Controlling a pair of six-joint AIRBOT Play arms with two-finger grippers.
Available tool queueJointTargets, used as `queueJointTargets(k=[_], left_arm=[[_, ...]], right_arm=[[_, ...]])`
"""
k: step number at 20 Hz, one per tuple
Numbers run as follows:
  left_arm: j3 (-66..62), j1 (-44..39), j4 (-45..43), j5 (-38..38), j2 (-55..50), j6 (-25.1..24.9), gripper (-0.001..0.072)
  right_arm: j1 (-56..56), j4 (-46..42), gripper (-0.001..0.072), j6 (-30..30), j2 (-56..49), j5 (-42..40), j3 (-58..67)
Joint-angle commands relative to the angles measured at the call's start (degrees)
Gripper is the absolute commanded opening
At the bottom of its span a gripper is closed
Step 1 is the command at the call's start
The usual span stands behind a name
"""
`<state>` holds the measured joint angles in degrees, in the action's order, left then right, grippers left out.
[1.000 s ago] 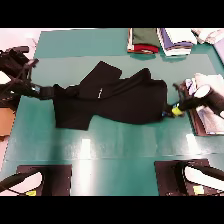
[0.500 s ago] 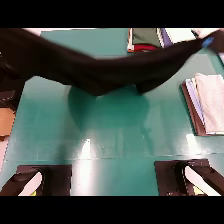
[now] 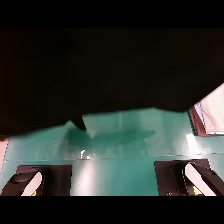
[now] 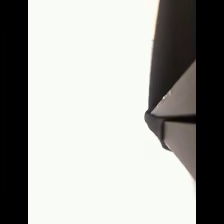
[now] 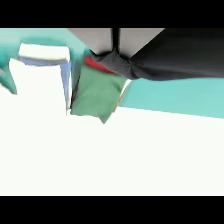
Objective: Fold the shirts.
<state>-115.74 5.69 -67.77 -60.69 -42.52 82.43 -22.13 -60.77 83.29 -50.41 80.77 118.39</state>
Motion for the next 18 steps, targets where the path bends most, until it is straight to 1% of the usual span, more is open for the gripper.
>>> queueJointTargets(k=[1, 3, 4, 7, 9, 10, 12, 14, 16, 17, 18], left_arm=[[5.88, 0.04, -3.54, -7.41, -5.16, 2.23, 0.0019], [12.24, 0.04, -0.70, -11.91, -11.65, 1.99, 0.0019], [15.54, 0.04, 0.50, -13.11, -14.95, 1.88, 0.0020], [25.38, 0.04, 2.32, -12.50, -25.49, -0.20, 0.0020], [29.03, 0.04, 2.29, -10.84, -32.70, -0.59, 0.0020], [29.81, 0.04, 2.40, -9.79, -35.91, -2.08, 0.0020], [29.86, 0.04, 4.13, -7.82, -41.81, -4.50, 0.0020], [29.83, 0.04, 7.10, -3.74, -44.92, -6.32, 0.0019], [29.73, 0.04, 8.22, 0.46, -45.57, -6.54, 0.0019], [29.31, 0.04, 7.96, 1.05, -45.57, -6.60, 0.0020], [28.87, 0.04, 7.93, 0.02, -45.51, -6.56, 0.0020]], right_arm=[[1.07, -0.33, 0.0015, 0.68, -1.97, 2.43, -5.57], [5.77, -1.42, 0.0015, 0.68, -5.38, 3.39, -12.37], [8.68, -3.80, 0.0015, 0.70, -7.91, 3.58, -15.61], [15.78, -11.72, 0.0015, 1.55, -16.68, 3.80, -23.76], [17.42, -12.79, 0.0015, 1.97, -23.65, 2.80, -27.76], [17.40, -12.74, 0.0015, 2.03, -27.28, 1.62, -29.07], [17.40, -12.70, 0.0015, 2.27, -34.05, -0.11, -29.11], [17.40, -12.24, 0.0015, 2.25, -39.89, -1.33, -25.94], [17.40, -10.97, 0.0015, 2.25, -44.19, -1.29, -20.59], [17.40, -10.60, 0.0015, 2.27, -45.46, -1.27, -17.94], [17.40, -10.88, 0.0015, 2.25, -46.23, -0.85, -15.52]])
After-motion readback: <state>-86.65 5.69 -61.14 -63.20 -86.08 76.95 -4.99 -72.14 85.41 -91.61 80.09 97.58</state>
